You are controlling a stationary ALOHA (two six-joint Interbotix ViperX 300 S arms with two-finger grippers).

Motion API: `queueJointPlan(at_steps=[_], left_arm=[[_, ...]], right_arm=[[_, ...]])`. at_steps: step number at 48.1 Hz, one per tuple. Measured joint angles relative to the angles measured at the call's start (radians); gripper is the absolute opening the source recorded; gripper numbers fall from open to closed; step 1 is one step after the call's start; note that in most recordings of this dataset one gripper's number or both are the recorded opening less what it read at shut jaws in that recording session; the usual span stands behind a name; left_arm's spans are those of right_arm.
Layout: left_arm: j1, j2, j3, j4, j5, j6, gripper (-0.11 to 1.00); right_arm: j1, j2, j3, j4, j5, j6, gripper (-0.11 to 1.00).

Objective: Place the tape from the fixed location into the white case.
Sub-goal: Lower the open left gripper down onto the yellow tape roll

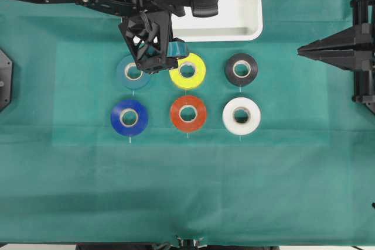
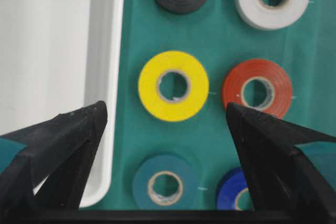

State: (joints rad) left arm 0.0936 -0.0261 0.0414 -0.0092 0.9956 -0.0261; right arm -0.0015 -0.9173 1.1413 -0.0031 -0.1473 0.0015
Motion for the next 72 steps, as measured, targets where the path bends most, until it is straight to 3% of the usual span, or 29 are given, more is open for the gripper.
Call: queueJointPlan(at_steps=[21, 38, 58, 72], left_arm=[[-0.008, 0.003, 0.0, 0.0, -0.006, -0.011, 0.98], [-0.009, 0.034, -0.041, 0.0, -0.006, -0.163, 0.98], [-0.006, 0.067, -0.087, 0.0, 0.092, -0.336, 0.98], [-0.026, 0.074, -0.1, 0.0, 0.097, -0.357, 0.98]], right_arm=[[0.0, 0.0, -0.002, 0.0, 0.002, 0.0, 0.0], [0.0, 0.0, -0.002, 0.0, 0.014, -0.002, 0.0], [0.0, 0.0, -0.002, 0.0, 0.021, 0.0, 0.0], [0.0, 0.0, -0.002, 0.0, 0.028, -0.002, 0.0]])
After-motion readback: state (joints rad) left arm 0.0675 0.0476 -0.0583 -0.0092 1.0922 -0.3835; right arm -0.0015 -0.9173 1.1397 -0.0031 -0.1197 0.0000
